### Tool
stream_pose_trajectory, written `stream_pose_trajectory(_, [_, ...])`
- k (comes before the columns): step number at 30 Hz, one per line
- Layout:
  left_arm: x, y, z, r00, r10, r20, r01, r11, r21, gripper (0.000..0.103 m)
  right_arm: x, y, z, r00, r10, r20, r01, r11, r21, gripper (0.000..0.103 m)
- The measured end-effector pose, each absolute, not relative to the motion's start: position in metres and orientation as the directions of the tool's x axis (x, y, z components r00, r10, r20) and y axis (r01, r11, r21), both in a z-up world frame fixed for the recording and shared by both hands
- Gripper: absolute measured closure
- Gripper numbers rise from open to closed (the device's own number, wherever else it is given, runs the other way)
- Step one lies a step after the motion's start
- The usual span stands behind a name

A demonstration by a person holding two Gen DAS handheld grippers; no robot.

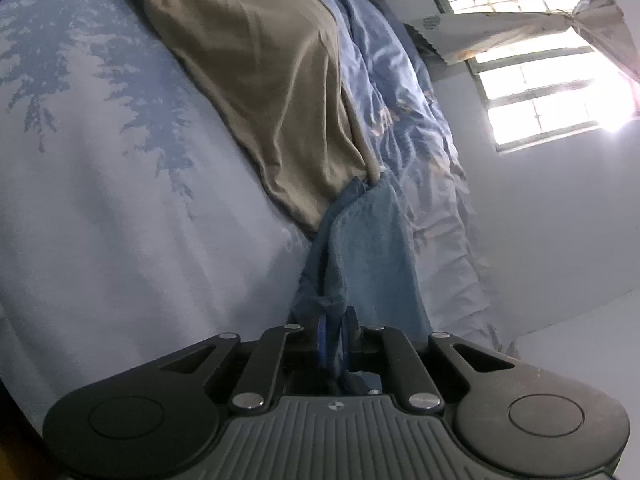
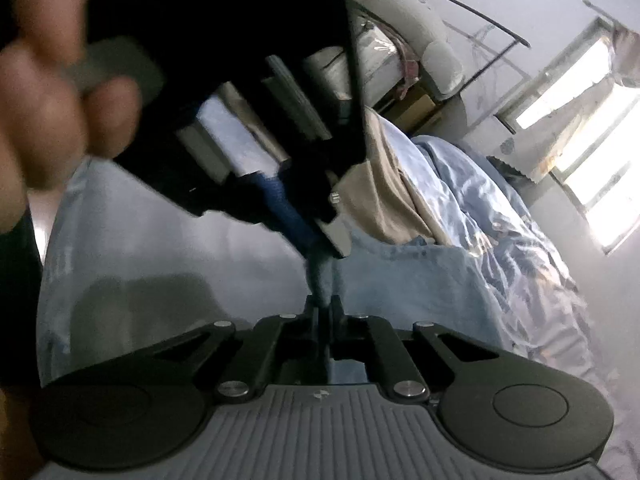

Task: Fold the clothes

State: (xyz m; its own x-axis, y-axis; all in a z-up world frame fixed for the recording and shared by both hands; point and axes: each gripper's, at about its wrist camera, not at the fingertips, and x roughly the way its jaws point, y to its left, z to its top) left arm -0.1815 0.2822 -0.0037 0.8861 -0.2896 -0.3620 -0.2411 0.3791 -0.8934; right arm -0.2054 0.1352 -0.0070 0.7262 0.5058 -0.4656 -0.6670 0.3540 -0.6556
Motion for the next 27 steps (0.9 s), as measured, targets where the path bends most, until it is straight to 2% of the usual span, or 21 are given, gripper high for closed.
stream_pose_trajectory(3, [-0.183, 0.281, -0.007, 0.889, -0.289, -0.356, -0.238, 0.373, -0.897, 0.082, -0.2, 0.133, 0.0, 0.724, 0.518, -0.456, -0.672, 0.377, -0.638, 0.1])
stream_pose_trajectory(9, [-0.177, 0.274, -0.006, 0.901, -0.29, -0.323, -0.202, 0.38, -0.903, 0.069, -0.197, 0.13, 0.016, 0.718, 0.53, -0.451, -0.679, 0.388, -0.623, 0.1])
stream_pose_trajectory(18, [-0.164, 0.272, -0.015, 0.898, -0.285, -0.336, -0.234, 0.339, -0.911, 0.069, -0.202, 0.123, 0.018, 0.696, 0.546, -0.466, -0.704, 0.392, -0.593, 0.1])
stream_pose_trajectory(27, [-0.177, 0.272, -0.024, 0.916, -0.266, -0.3, -0.225, 0.278, -0.934, 0.066, -0.195, 0.117, 0.035, 0.694, 0.553, -0.46, -0.718, 0.483, -0.502, 0.1])
